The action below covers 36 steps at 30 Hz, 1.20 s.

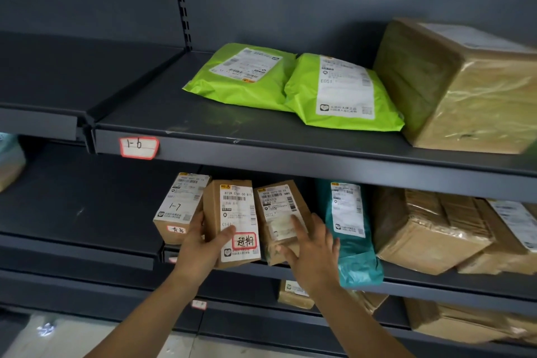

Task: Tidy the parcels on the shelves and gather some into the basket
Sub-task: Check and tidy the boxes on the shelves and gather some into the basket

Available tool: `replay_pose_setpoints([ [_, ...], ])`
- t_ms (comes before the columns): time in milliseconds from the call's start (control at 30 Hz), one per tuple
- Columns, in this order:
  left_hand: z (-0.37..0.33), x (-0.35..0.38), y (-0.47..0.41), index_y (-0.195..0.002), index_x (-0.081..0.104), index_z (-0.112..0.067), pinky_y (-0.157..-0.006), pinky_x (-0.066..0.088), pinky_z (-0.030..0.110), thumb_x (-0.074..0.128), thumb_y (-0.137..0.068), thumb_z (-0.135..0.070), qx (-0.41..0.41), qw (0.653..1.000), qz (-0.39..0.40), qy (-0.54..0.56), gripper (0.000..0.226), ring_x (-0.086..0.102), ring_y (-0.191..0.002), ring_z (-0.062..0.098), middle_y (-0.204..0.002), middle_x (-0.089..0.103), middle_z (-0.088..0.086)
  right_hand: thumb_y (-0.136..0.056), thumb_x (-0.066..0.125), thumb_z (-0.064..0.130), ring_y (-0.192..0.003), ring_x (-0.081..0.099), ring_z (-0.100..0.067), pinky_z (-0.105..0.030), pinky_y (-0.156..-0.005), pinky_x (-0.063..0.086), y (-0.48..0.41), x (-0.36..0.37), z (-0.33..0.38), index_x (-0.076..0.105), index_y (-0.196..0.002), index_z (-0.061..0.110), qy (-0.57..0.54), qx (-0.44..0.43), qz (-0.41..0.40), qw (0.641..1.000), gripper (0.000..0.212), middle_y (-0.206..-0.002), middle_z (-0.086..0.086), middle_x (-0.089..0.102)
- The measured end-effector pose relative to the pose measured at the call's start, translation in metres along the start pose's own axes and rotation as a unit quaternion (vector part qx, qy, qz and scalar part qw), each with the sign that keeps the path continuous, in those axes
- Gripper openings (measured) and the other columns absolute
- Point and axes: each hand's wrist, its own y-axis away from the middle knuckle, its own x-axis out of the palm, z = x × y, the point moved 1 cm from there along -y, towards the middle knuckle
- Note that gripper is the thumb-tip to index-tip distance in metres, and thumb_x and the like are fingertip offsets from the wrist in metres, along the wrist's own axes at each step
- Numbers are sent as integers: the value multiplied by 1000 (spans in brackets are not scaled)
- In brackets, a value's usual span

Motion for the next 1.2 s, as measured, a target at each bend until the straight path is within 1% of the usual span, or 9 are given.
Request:
replay_pose_setpoints([
  [167,-5,12,-1,-134,45,-30,-75,54,30,64,-87,-28,-3,1000,-14,12,50,66,-90,12,-107,67,-4,-92,31,61,-130,41,-37,-59,-105,33,14,-9,-27,35,-143,28,-7,54,-119,991,61,-142,-13,40],
  [300,-9,23,-3,-140,41,-27,-71,50,27,60,-89,-32,-4,999,-19,31,54,63,-87,10,-102,65,-4,-94,22,62,-145,3,-35,-59,-114,9,25,-2,-71,15,-149,37,17,180,32,983,60,-159,-2,4],
  [367,-11,29,-1,-139,42,-27,-67,48,25,60,-90,-32,-5,999,-19,37,52,63,-87,12,-107,66,0,-94,25,62,-145,-3,-38,-59,-114,6,33,4,-77,10,-149,40,7,165,101,981,61,-160,3,-3],
  [500,-17,37,2,-136,44,-26,-62,43,21,57,-91,-31,-2,999,-23,33,47,59,-82,10,-104,64,0,-94,32,61,-144,-7,-40,-55,-116,4,40,12,-78,8,-150,40,-5,127,124,984,65,-159,3,-8],
  [733,-34,38,0,-138,42,-32,-82,49,34,61,-88,-39,13,999,-15,30,54,64,-95,17,-109,68,-1,-94,32,60,-146,-2,-32,-53,-116,5,46,-9,-88,6,-151,33,-22,121,38,992,68,-160,3,-3],
  [833,-46,48,9,-133,45,-32,-70,48,29,61,-89,-37,13,999,19,38,47,65,-93,18,-104,68,0,-89,54,51,-139,26,-35,-54,-111,28,53,-23,-93,30,-146,23,-50,102,-66,991,68,-152,-9,28],
  [933,-55,63,22,-133,46,-27,-73,49,31,59,-90,-33,16,998,51,40,46,65,-95,21,-110,67,5,-72,79,34,-107,56,-41,-52,-85,51,55,-37,-108,51,-126,9,-59,124,-184,973,65,-118,-20,56],
  [1067,-54,85,36,-131,49,-25,-87,52,40,60,-89,-33,6,995,90,47,44,67,-95,22,-107,70,4,-71,81,27,-100,56,-44,-52,-80,51,60,-62,-131,57,-121,3,-76,140,-236,959,61,-110,-23,56],
  [1200,-50,109,60,-132,48,-28,-92,52,46,63,-87,-35,-23,991,122,40,48,68,-95,22,-107,71,1,-82,73,25,-109,50,-41,-51,-90,44,79,-72,-144,53,-128,6,-141,127,-233,954,54,-120,-21,51],
])
